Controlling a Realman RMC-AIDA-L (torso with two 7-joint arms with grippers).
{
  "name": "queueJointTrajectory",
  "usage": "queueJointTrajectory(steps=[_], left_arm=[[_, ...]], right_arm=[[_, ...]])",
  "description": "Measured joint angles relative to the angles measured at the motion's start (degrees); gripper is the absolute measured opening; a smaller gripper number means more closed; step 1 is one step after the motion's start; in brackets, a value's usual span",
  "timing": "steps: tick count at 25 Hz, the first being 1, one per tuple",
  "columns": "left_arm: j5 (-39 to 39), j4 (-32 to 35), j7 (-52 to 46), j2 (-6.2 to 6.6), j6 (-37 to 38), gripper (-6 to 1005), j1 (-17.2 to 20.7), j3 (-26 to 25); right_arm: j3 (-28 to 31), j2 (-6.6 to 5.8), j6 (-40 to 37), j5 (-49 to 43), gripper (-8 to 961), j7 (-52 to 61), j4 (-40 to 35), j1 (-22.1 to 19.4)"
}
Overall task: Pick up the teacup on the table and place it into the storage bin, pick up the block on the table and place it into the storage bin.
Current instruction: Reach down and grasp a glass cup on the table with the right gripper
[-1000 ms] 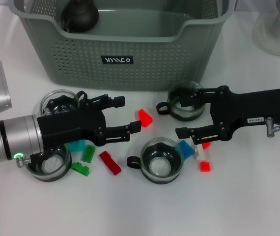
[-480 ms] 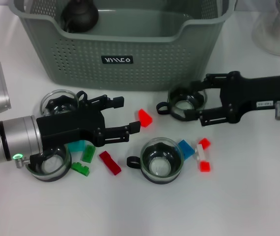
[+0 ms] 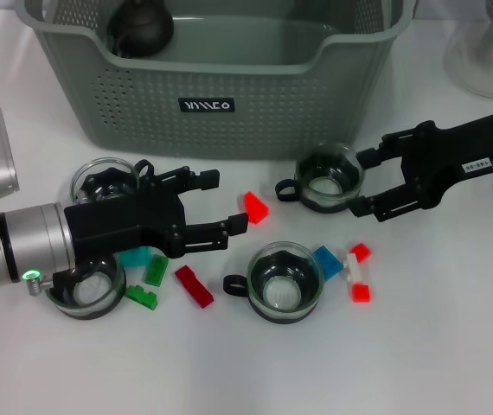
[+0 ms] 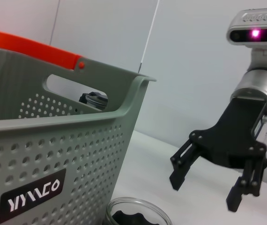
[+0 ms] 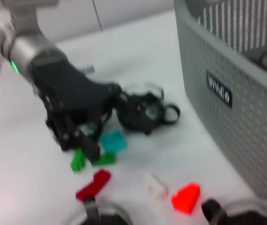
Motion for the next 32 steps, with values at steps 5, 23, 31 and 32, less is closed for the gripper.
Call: queueJointTrajectory(steps=[5,23,31,32], left_arm=[[0.0,0.0,0.0,-0.06,-0.1,862,-0.1,0.0],[-0.2,-0.1,0.0,-0.08,-0.2,861,0.3,-0.2],[-0.1,-0.1,0.1,-0.08,-0.2,862,0.3,-0.3],[-0.1,-0.1,0.1,-0.08,-0.2,862,0.3,-0.3]], right_arm=[[-2.3,0.92,1.8,-4.5,851,3.0,-1.2,2.5],[-18.6,3.30,13.2,-5.8,850,4.2,-1.8,4.9],[-28.2,3.44,20.1,-3.4,851,6.1,-0.3,5.0],[-29.1,3.46,20.8,-3.3,851,6.4,-0.2,4.9]])
